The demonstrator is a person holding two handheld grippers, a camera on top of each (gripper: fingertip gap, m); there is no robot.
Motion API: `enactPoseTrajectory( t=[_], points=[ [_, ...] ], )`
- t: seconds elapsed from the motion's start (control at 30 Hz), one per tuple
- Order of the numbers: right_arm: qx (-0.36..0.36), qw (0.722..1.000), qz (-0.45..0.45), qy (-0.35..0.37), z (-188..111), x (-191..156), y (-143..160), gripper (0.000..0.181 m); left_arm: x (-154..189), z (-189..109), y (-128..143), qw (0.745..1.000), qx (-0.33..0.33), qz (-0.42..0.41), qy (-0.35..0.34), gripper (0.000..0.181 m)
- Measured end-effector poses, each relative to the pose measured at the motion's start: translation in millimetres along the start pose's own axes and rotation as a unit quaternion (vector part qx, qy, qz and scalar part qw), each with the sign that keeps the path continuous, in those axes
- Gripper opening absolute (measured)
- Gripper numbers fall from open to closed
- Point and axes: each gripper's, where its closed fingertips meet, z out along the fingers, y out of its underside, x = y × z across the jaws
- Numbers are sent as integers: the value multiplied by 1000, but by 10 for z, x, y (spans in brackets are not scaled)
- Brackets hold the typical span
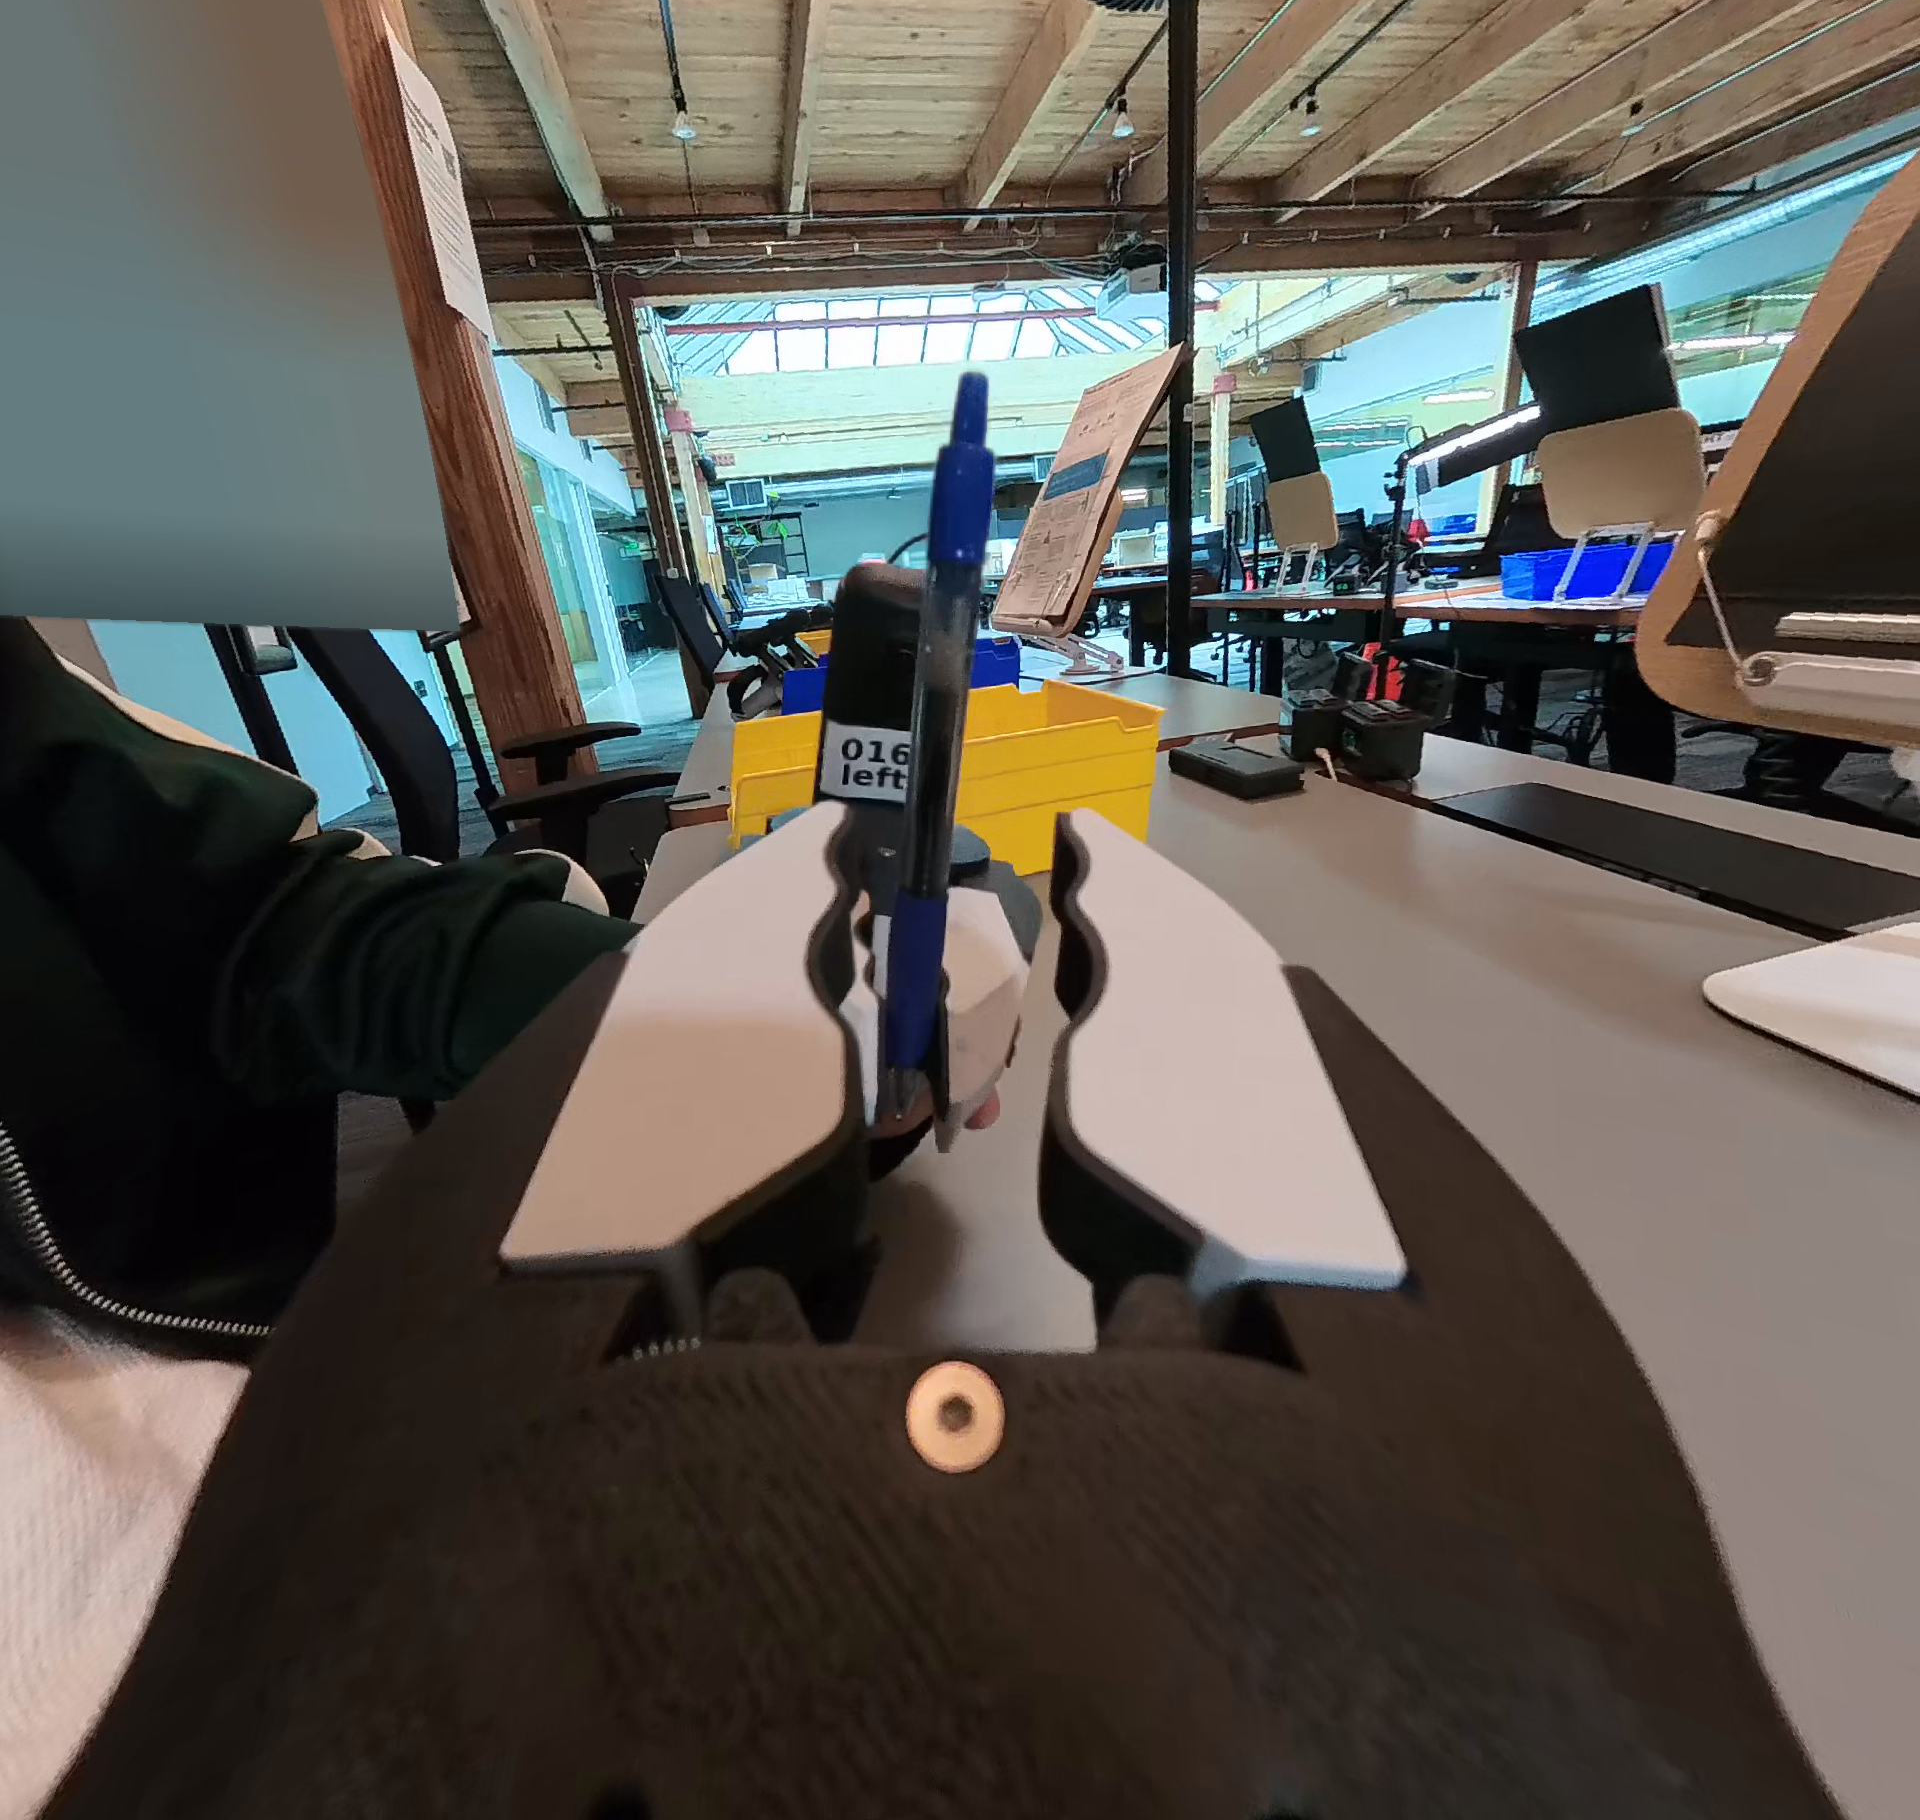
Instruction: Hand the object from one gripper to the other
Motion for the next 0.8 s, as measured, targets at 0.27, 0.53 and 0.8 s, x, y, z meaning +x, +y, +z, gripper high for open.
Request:
enactPoseTrajectory(
  t=[0.27, 0.53, 0.8],
  points=[
    [-25, 1000, -4, -8, 53, -60, 103, 10, 0, 63, 92, 1000, -15, -6, 3, 12],
    [-29, 1000, -9, -2, 47, -72, 79, 10, -5, 65, 63, 1000, -4, -14, -2, 16],
    [-29, 1000, 5, -1, 13, -32, 62, 10, -17, -65, -161, 999, 44, -22, 0, 47]
  ],
)
